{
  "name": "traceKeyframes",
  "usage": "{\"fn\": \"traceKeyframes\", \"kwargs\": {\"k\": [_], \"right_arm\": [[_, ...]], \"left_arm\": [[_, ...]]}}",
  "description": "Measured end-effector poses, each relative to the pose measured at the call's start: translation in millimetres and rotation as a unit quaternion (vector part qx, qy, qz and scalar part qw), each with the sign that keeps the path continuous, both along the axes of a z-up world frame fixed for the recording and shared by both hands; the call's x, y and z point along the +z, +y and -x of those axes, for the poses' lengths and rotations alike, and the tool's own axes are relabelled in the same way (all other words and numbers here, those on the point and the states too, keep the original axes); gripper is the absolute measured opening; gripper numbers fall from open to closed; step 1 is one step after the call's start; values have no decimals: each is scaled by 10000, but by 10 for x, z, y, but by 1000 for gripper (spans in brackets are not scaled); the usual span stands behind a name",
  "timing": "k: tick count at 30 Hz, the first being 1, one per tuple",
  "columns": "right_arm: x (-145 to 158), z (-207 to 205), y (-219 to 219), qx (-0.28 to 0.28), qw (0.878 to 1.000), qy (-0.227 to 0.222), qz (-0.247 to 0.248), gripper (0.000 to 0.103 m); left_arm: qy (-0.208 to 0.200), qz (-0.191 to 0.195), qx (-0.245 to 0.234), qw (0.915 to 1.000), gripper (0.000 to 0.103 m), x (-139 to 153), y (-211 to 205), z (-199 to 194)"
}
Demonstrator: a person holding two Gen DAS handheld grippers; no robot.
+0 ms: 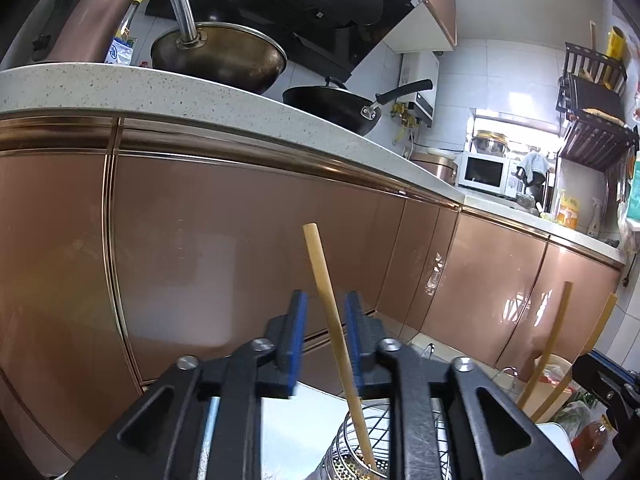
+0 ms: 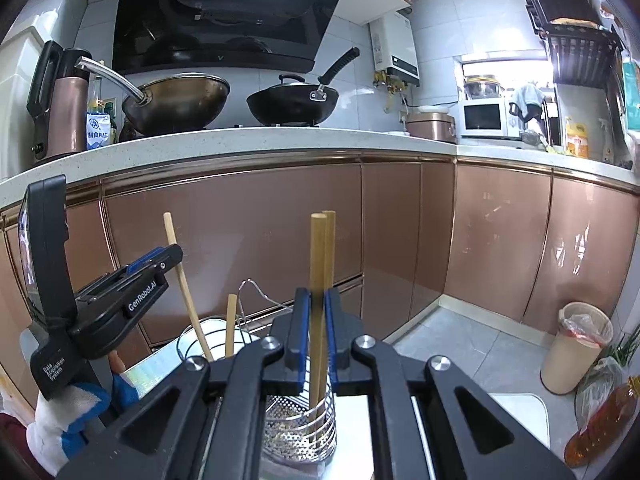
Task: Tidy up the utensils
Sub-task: 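Lower chopsticks into the holder and open both grippers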
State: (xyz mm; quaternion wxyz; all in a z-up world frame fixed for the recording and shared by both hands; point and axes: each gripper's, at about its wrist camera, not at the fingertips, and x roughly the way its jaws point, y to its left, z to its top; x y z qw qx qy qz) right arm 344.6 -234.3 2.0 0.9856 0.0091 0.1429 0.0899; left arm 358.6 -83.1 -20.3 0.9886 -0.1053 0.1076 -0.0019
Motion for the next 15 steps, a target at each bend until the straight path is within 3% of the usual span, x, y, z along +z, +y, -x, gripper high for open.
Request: {"fn": "traceKeyframes", "kwargs": {"k": [2,6,15], "right_arm": [[8,29,-4,-19,10000,17,-10,9],[48,90,-26,-71,9999,37,-71,20],[95,240,-114,-219,9996,123,-150,21]], "left_arm": [[8,-14,-31,10000,33,33,5,38],[31,-35,-56,10000,39,98,24,100],[13,-89,-68,9999,40,221,92,281]]}}
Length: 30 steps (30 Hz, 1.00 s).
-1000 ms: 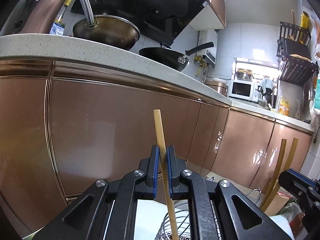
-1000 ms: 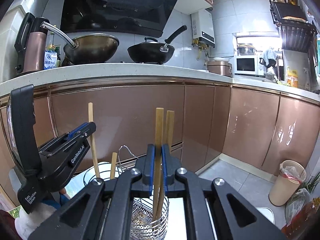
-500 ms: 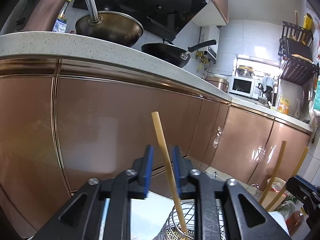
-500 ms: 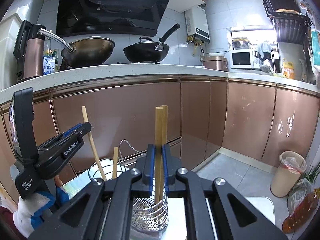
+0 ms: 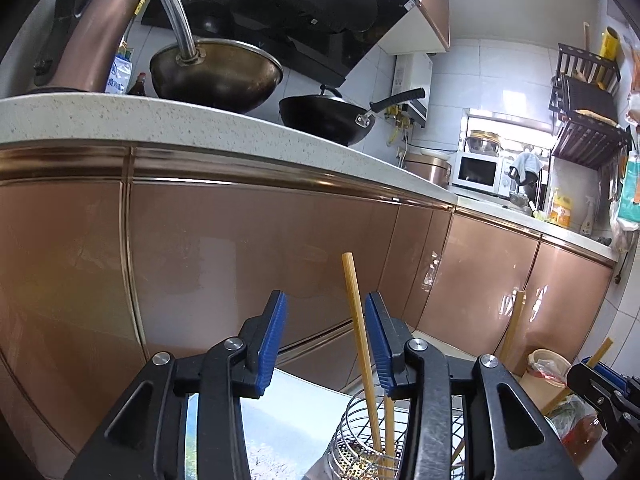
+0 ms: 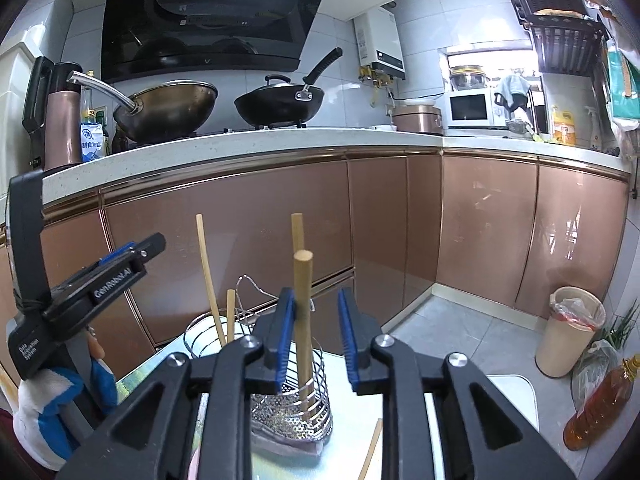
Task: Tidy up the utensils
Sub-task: 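Lower chopsticks into the holder and open both grippers, then move both open tools back down toward the loose chopsticks on the mat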
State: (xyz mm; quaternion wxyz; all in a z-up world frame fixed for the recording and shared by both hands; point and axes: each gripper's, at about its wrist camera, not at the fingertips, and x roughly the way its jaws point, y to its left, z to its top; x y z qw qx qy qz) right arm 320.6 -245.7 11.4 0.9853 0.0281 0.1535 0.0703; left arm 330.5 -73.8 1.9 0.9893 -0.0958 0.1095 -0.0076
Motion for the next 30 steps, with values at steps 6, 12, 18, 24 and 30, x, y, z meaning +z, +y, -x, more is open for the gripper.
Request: {"fn": "traceKeyframes", "kwargs": {"k": [6,12,18,24,30], "right_arm": [[105,218,-55,-70,10000,-55,-23,22],[295,502,-85,-134,9998,-154,-12,22],[517,911,-117,-205,9995,-231,11,22],[681,1326,-171,-310,9995,-107,-6,22],[845,1712,-217,-429,9991,-49,16,22]], "left_arm": [[23,-35,-30,10000,42,114,111,216],[150,-40,-80,9998,43,293,296,464],[343,-65,-91,9994,49,497,525,794],[758,-158,-231,9967,50,595,720,1099],[1032,-124,-276,9942,50,614,939,1400]]}}
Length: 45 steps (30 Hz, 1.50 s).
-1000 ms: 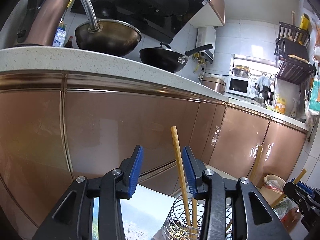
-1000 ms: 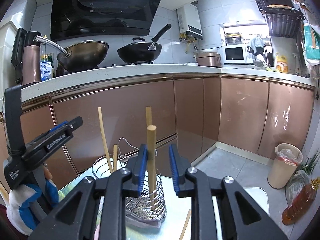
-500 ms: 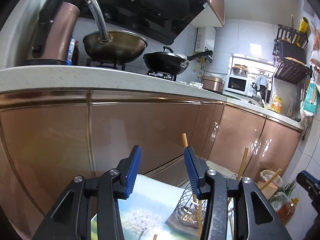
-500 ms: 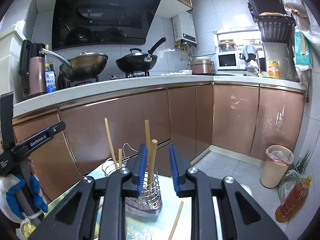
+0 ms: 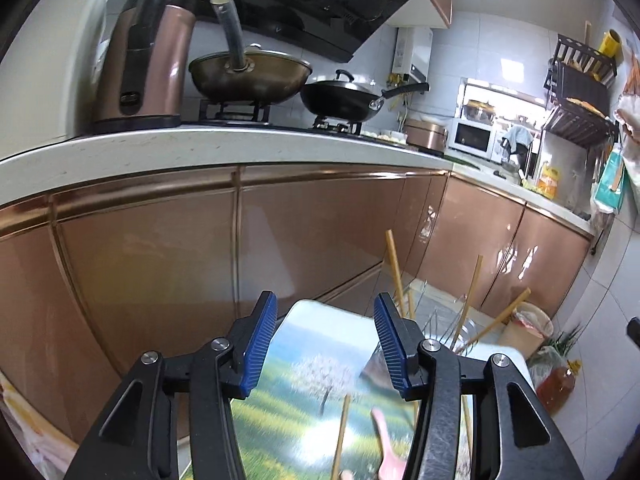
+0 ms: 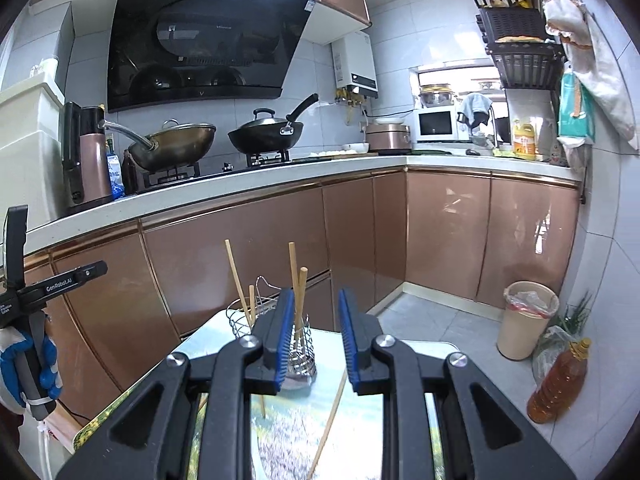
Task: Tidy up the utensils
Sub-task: 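Move both open tools back down toward the loose chopsticks on the mat, then close the left gripper on a wooden chopstick while the right gripper grasps another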
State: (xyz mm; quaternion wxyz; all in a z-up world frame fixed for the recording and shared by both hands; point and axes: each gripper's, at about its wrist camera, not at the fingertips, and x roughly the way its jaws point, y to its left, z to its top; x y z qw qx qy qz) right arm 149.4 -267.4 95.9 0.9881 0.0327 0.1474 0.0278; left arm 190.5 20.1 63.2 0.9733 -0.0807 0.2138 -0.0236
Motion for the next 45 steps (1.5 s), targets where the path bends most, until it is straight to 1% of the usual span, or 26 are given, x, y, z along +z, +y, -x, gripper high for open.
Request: {"fn": "traceKeyframes", "kwargs": {"k": [3,6,10,16,21,24,31,34,36,39,41,43,45], "right_arm": [[60,182,-16,-31,10000,-5,-21,22],[76,338,-14,-57,10000,57,16,22],[25,449,-41,-115,9997,216,-13,22],[-116,506,-99,-179,9987,479,10,22],[-245,398,-163,-194,9975,684,-2,22],[-357,258,-184,-177,9962,856,-9,22],[-766,-197,-222,-56,9904,1378,-114,22],[-979,-413,-253,-12,9862,1644,-210,22],[-1135,-578,-281,12,9819,1874,-275,22],[-1341,-818,-325,50,9745,2219,-337,22],[-1507,-1012,-348,124,9660,2552,-408,22],[-1630,-1161,-374,177,9591,2787,-458,22],[-1758,-1321,-398,255,9507,3030,-601,22]], "left_arm": [[109,25,-40,9999,50,-17,81,138],[230,-30,-54,9997,50,-66,146,259],[510,-68,-142,9986,50,-178,196,330],[870,25,-242,9959,50,-404,220,334],[1117,44,-371,9930,50,-575,180,219],[1271,25,-426,9910,50,-690,146,117],[1736,12,-657,9826,50,-1102,39,-199],[1996,-41,-818,9764,50,-1292,-40,-373],[2214,-87,-969,9703,50,-1422,-110,-504],[2579,-158,-1249,9579,50,-1606,-220,-726],[2854,-241,-1424,9475,50,-1732,-321,-875],[3093,-320,-1542,9378,50,-1861,-399,-1014],[3258,-441,-1598,9308,50,-1963,-469,-1131]]}}
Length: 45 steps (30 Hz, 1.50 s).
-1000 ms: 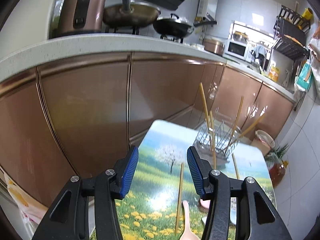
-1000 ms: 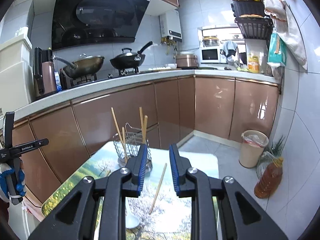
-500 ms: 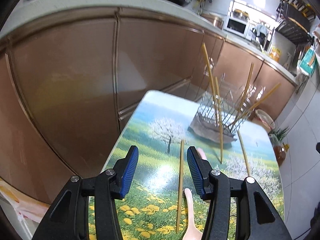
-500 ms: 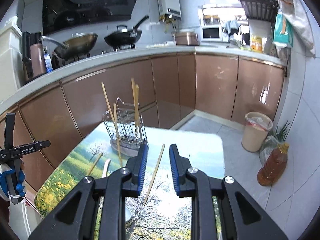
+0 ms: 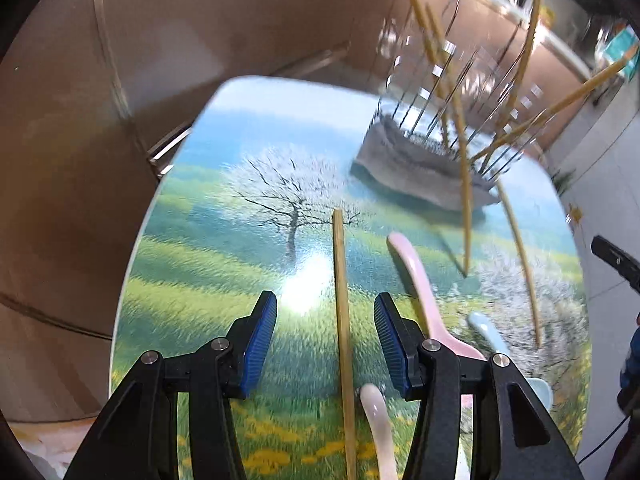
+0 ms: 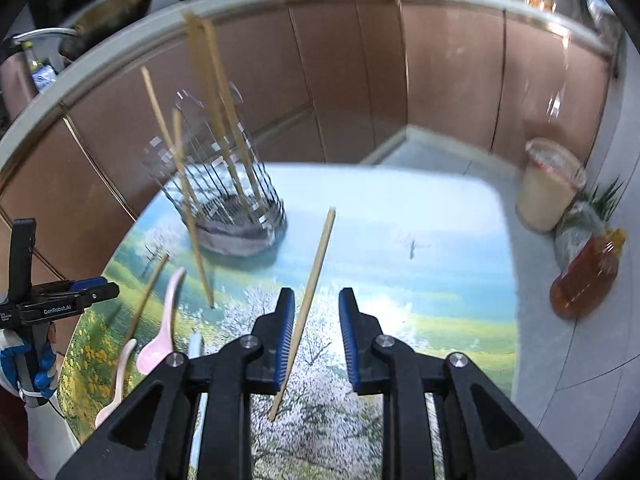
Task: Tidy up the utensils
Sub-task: 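Close the left gripper on a wooden chopstick while the right gripper grasps another, then lift both held chopsticks and carry them over the wire holder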
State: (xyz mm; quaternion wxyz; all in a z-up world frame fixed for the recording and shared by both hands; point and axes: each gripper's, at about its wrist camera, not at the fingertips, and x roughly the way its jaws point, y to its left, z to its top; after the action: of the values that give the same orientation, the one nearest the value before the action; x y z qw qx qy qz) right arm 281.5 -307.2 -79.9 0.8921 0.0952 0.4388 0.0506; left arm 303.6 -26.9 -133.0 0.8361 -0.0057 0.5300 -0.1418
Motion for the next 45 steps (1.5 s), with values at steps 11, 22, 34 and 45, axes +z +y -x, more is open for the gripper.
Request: {"fn": "traceKeyframes", "kwargs": {"k": [11,22,34,45], "right_arm": [[-488,-748,9,148,9946,915,-459,22],[-658,-1109,98,214,9921,1229,-141,20],[-646,-942,246,1194,9791,1600,391,7],[-592,-420,224,1379,9786,1447,495,7]], "left_arm": [[479,-247,-224,9983,50,-279,-179,-366],[543,-639,-449,9955,36,-258,-241,-447],[618,-863,-872,9905,7,-238,-253,-346],[375,-841,-731,9931,6,-230,-172,-40]]}}
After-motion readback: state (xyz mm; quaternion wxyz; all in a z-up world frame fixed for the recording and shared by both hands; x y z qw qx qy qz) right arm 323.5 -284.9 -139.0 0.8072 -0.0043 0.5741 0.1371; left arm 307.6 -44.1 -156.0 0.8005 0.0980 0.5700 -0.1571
